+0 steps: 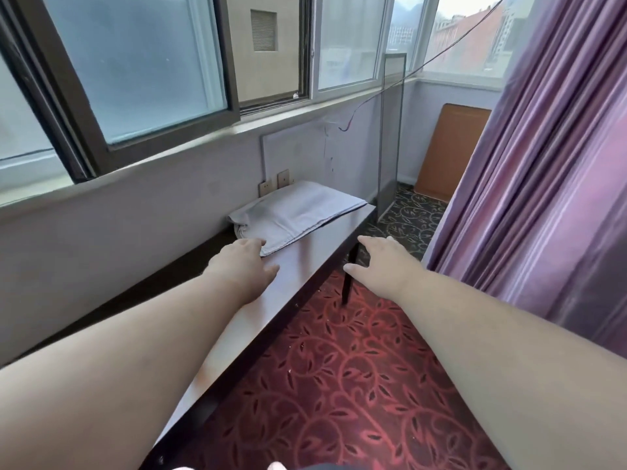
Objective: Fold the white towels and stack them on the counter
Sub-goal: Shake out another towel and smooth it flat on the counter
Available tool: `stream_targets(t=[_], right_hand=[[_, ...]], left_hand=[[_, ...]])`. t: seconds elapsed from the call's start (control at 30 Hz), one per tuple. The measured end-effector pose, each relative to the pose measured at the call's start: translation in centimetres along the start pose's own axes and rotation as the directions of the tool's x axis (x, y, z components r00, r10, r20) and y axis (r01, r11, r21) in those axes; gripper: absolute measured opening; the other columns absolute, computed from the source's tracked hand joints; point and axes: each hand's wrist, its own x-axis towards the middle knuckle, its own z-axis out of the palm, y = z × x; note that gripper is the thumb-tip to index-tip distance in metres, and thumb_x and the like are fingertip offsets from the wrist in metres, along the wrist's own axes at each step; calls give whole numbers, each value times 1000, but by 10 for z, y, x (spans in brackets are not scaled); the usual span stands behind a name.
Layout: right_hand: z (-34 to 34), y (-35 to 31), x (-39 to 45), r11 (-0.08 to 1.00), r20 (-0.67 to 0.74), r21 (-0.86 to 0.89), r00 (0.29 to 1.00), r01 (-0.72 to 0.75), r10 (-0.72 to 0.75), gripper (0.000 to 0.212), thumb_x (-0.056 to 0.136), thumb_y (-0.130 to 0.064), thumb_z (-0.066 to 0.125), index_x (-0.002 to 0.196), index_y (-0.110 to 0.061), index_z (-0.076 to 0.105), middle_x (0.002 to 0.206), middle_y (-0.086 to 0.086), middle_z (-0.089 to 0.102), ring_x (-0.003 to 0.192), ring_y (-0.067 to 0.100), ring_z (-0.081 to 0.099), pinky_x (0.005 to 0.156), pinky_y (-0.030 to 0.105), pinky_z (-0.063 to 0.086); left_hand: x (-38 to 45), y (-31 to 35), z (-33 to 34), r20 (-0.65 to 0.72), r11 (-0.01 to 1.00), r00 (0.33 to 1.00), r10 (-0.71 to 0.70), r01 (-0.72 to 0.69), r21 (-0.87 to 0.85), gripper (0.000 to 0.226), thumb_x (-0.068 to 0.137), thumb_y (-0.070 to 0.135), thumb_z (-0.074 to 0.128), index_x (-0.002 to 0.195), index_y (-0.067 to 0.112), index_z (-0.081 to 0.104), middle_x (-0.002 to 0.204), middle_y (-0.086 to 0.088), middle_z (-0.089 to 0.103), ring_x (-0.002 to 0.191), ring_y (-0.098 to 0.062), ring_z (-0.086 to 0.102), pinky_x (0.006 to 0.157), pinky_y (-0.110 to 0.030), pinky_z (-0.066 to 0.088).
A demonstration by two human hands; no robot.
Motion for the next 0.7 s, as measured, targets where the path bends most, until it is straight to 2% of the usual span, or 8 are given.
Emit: stream_targets(t=[0.13, 0.33, 0.43, 0.57, 0.7], right_hand=[[4, 27, 53, 1000, -24, 8, 999, -26, 26, 79, 88, -65, 52, 152, -22, 32, 154, 3, 41, 149, 33, 20, 117, 52, 26], [7, 59, 152, 997, -80, 16, 994, -74, 75, 77, 88, -62, 54, 150, -21, 35, 152, 6, 43, 143, 32, 30, 113, 52, 32], [11, 72, 199, 995, -63, 42, 994, -89, 91, 78, 88, -62, 53, 151, -21, 34, 153, 6, 41, 144, 31, 29, 113, 51, 31], [21, 94, 258, 996, -42, 55, 997, -66, 69, 73, 89, -60, 54, 147, -18, 38, 151, 6, 43, 142, 29, 31, 114, 50, 31], [29, 117, 326, 997, -7, 75, 1000, -9, 9, 77, 90, -58, 55, 153, -20, 32, 153, 7, 39, 145, 28, 27, 116, 49, 27]], left_hand=[[63, 7, 21, -21, 999, 1000, -9, 8, -47, 66, 89, 53, 54, 147, 27, 37, 149, 0, 42, 133, -25, 43, 105, -43, 40], [183, 15, 42, -16, 1000, 1000, 15, -15, -10, 66, 90, 53, 54, 147, 26, 36, 151, 0, 40, 135, -24, 40, 107, -44, 38], [235, 19, 49, -1, 1000, 1000, -2, 2, 13, 65, 90, 52, 54, 147, 27, 36, 151, 1, 39, 135, -24, 41, 106, -44, 40], [288, 24, 66, 4, 999, 999, -41, 41, 20, 64, 90, 51, 53, 147, 27, 36, 151, 1, 39, 136, -23, 39, 106, -42, 39], [333, 33, 80, -23, 994, 994, -103, 104, 39, 65, 90, 51, 54, 147, 27, 35, 150, 1, 40, 136, -22, 38, 106, -41, 38]])
